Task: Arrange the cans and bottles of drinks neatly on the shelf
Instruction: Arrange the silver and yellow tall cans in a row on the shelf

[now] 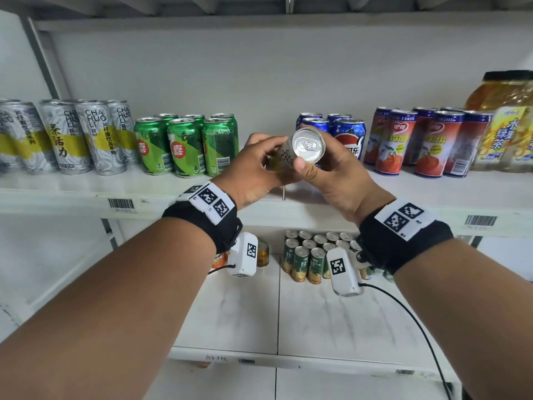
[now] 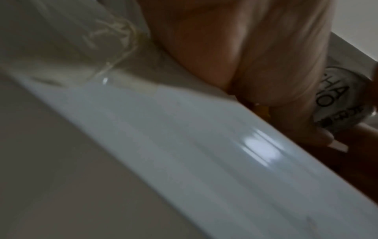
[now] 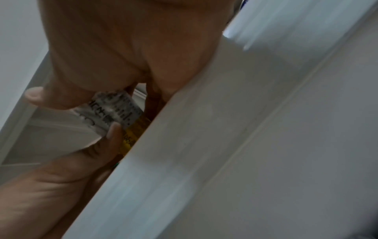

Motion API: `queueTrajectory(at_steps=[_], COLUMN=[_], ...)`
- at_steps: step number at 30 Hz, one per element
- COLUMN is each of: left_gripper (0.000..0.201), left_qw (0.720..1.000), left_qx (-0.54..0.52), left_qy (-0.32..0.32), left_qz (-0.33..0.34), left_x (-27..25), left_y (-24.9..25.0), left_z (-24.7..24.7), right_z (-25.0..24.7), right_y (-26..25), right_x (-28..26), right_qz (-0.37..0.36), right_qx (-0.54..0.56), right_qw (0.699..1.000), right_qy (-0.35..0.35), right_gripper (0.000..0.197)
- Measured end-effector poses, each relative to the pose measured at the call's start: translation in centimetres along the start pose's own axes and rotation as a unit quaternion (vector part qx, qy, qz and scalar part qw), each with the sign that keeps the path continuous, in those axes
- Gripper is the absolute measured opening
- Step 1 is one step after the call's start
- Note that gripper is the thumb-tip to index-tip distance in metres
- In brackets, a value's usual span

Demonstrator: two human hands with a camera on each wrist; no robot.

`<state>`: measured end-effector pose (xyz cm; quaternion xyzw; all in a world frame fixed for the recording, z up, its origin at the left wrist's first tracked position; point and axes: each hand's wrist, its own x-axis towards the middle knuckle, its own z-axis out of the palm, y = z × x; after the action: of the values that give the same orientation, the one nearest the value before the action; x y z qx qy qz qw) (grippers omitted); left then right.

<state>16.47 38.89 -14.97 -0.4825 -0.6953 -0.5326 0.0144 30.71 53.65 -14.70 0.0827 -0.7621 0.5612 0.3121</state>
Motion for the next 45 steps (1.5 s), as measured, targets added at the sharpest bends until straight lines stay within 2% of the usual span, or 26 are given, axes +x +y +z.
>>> queueTrajectory(at_steps=[2, 5, 7, 12, 15, 20, 22, 24, 26, 32, 37, 45], left_gripper=[0.074, 0.071, 0.07, 0.068, 0.066, 0.063, 0.06, 0.059, 0.059, 0.06, 0.066, 0.067], left_qw=[0.999, 0.992, 0.99, 0.998, 0.999, 0.993, 0.989, 0.986, 0.983, 0.992, 0.995, 0.994], left_qx=[-0.049, -0.124, -0.136, -0.061, -0.032, -0.112, -0.135, -0.159, -0.178, -0.123, -0.095, -0.101], left_qy=[0.003, 0.011, 0.005, -0.014, 0.001, 0.035, 0.041, 0.039, 0.021, 0.003, -0.006, -0.02], left_qz=[-0.009, -0.018, -0.021, -0.013, -0.004, -0.033, -0.037, -0.036, -0.035, -0.023, -0.023, -0.02], left_x=[-0.1, -0.3, -0.4, -0.6, -0.7, -0.8, -0.9, -0.9, -1.0, -0.7, -0.3, -0.3], left_y=[0.2, 0.4, 0.4, 0.7, 0.9, 0.8, 1.0, 1.2, 1.2, 0.8, 0.4, 0.2], left_z=[-0.1, -0.1, -0.2, 0.2, 0.4, -0.2, -0.2, -0.2, -0.2, 0.0, 0.0, 0.0], right_z=[-0.1, -0.4, -0.5, -0.2, -0.2, -0.1, -0.1, -0.1, -0.2, -0.2, -0.3, -0.2], right_y=[-0.2, -0.1, 0.0, 0.2, 0.3, 0.2, 0.1, 0.0, 0.1, 0.1, -0.2, 0.0], right_x=[0.1, 0.3, 0.2, -0.1, -0.1, 0.1, 0.2, 0.2, 0.2, 0.1, -0.1, -0.3], right_qz=[0.018, 0.015, 0.012, -0.006, -0.009, -0.002, -0.009, -0.015, -0.012, -0.019, -0.015, -0.017], right_qx=[0.024, 0.026, 0.027, 0.011, -0.014, 0.002, -0.003, -0.005, -0.004, -0.021, -0.037, -0.028], right_qw=[0.999, 1.0, 1.0, 1.0, 1.0, 1.0, 1.0, 1.0, 1.0, 1.0, 0.999, 0.999], right_qy=[-0.013, -0.011, -0.002, 0.019, 0.013, -0.014, -0.005, -0.003, -0.005, -0.005, -0.01, -0.004], right_gripper=[0.072, 0.057, 0.051, 0.067, 0.068, 0.056, 0.061, 0.064, 0.058, 0.053, 0.06, 0.059])
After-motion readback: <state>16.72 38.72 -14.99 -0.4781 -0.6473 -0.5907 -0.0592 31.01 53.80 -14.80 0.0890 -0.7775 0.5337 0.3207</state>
